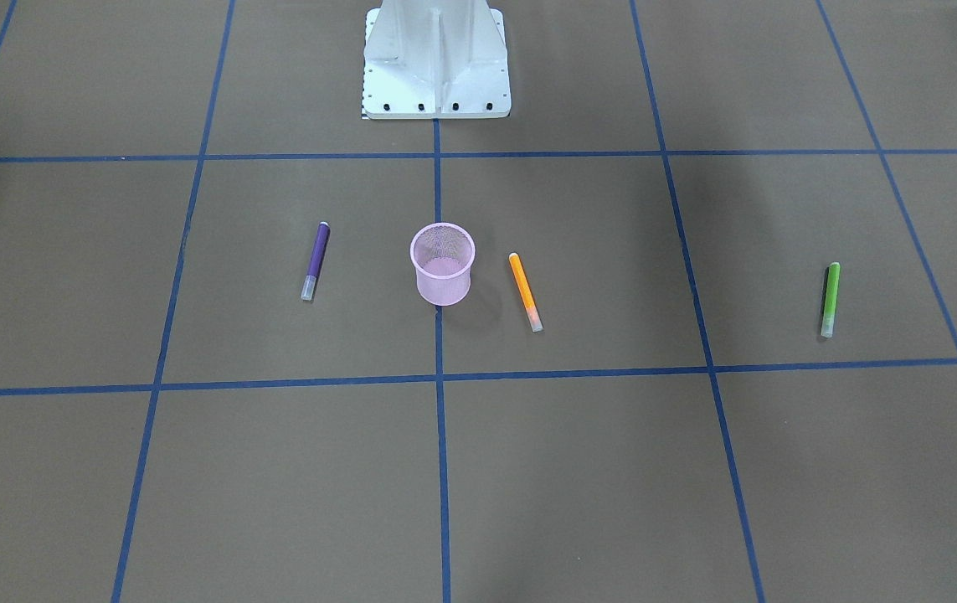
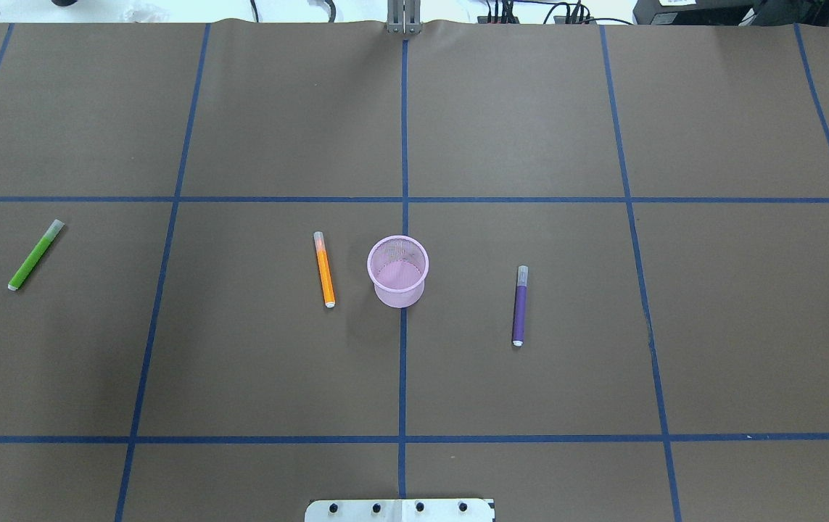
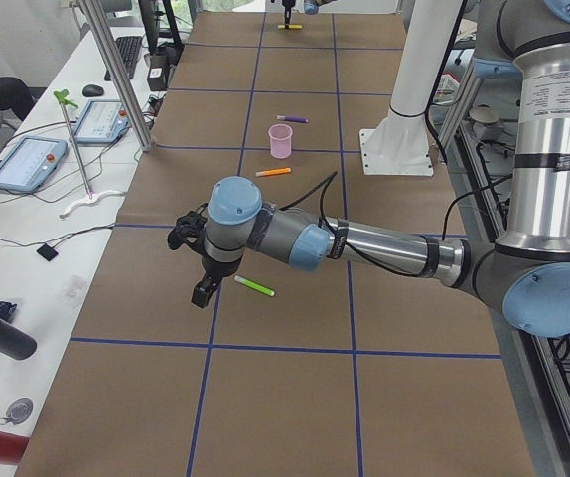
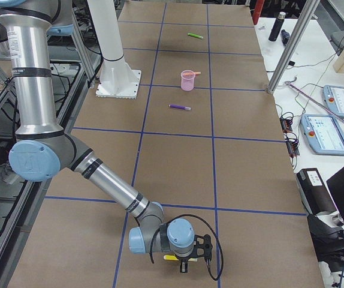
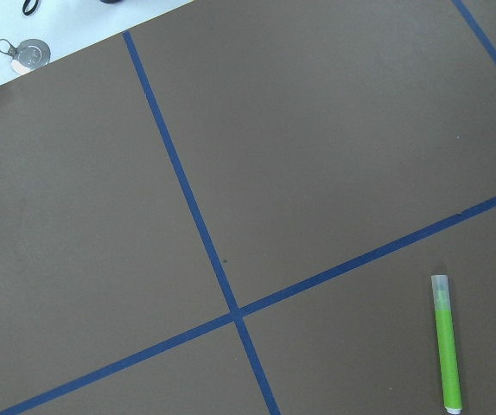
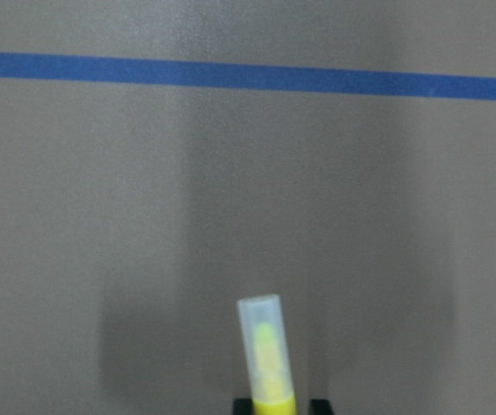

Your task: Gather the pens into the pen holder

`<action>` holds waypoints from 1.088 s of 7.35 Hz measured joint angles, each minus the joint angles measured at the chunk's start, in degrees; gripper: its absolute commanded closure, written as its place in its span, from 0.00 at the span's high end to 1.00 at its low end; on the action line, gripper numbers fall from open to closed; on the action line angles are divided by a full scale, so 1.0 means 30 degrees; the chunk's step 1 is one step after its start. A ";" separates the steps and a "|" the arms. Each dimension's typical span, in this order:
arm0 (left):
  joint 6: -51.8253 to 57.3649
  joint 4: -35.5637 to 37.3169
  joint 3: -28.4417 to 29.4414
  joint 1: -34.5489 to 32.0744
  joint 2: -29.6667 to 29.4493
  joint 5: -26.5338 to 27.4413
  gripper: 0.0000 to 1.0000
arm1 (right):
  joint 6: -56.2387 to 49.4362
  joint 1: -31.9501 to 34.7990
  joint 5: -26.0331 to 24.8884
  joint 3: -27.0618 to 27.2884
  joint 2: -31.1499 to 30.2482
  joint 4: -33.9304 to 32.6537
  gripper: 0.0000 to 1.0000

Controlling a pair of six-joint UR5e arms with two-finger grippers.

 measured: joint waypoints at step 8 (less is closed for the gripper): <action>0.0016 -0.0325 -0.0141 0.0018 -0.0197 -0.0019 1.00 | 0.1469 -0.0335 0.1765 0.9401 -0.0012 -0.0042 0.00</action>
